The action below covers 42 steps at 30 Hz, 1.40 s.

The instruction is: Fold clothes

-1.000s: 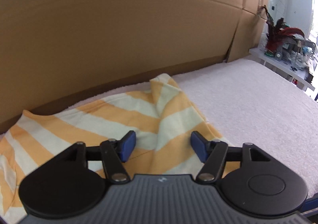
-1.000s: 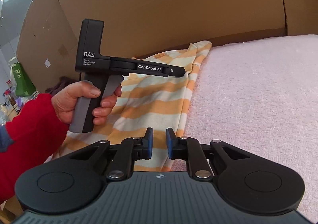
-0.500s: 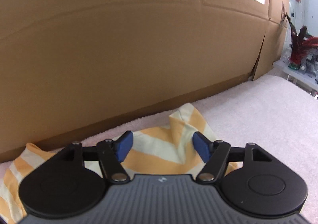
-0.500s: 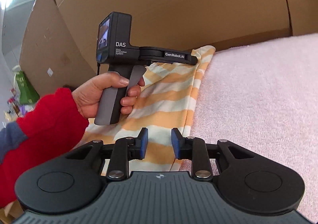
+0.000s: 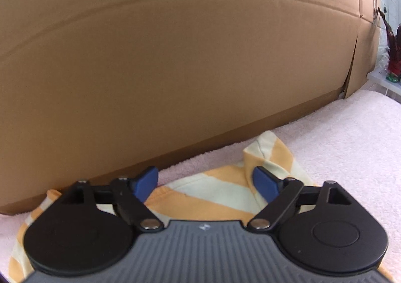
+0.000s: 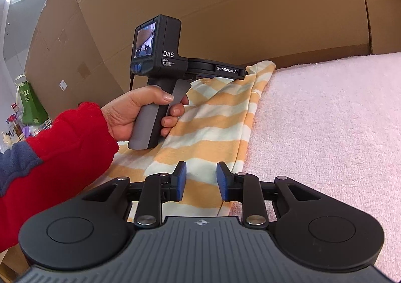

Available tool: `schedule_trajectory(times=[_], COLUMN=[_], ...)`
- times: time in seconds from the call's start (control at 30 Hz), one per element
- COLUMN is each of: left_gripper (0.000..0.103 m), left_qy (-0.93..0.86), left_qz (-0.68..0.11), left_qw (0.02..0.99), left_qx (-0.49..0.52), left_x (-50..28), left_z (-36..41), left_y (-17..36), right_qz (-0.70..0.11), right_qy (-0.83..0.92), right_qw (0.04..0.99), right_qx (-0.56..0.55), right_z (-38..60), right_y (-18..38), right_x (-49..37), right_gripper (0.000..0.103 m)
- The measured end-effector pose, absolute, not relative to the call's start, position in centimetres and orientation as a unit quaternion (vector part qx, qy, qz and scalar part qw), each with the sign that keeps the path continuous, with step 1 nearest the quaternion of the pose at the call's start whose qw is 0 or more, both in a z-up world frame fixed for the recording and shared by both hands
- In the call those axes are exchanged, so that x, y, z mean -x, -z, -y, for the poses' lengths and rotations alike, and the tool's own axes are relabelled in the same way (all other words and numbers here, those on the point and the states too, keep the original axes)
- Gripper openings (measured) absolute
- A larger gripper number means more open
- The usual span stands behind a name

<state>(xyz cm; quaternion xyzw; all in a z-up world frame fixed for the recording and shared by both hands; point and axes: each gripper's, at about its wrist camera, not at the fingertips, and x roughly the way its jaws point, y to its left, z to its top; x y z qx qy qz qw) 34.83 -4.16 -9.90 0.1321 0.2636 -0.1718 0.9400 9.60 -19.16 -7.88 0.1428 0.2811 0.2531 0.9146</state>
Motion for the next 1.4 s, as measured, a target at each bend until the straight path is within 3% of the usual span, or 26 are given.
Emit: schedule_trajectory(times=[0.03, 0.1, 0.3, 0.5, 0.7, 0.87, 1.1, 1.2, 1.4], left_gripper=[0.088, 0.073, 0.080, 0.085, 0.088, 0.088, 0.092, 0.099, 0.102], left_qy=[0.165, 0.152, 0.190, 0.133, 0.000, -0.068, -0.055, -0.021, -0.022], left_qz=[-0.257, -0.242, -0.235, -0.258, -0.267, -0.289, -0.307, -0.325, -0.324], left_qw=[0.943, 0.949, 0.951, 0.957, 0.964, 0.950, 0.938, 0.937, 0.943], left_qx=[-0.134, -0.136, -0.070, -0.016, 0.012, 0.094, 0.148, 0.128, 0.071], left_x=[-34.5, -33.8, -28.1, -22.4, -14.5, -7.1, -1.8, -2.7, -3.6], left_z=[4.2, 4.1, -0.4, -11.3, -22.6, -29.9, -30.9, -29.6, -28.0], left_y=[9.7, 9.1, 5.2, 3.5, 3.8, 5.9, 8.0, 9.2, 10.5], right_qz=[-0.281, -0.282, -0.284, -0.287, -0.285, -0.284, -0.282, -0.280, -0.289], right_qy=[-0.253, -0.253, -0.255, -0.257, -0.253, -0.249, -0.244, -0.238, -0.283], right_qw=[0.914, 0.914, 0.911, 0.906, 0.910, 0.912, 0.917, 0.921, 0.911], right_qx=[-0.144, -0.148, -0.157, -0.178, -0.166, -0.158, -0.143, -0.131, -0.084], right_z=[19.2, 19.2, 19.3, 19.7, 19.1, 18.8, 18.4, 18.1, 16.3], right_y=[7.9, 8.0, 8.4, 8.8, 8.8, 8.8, 8.8, 8.7, 7.3], right_x=[-9.6, -9.5, -10.1, -10.6, -10.7, -10.7, -10.6, -10.3, -8.9], right_gripper=[0.028, 0.028, 0.028, 0.028, 0.029, 0.029, 0.029, 0.029, 0.036])
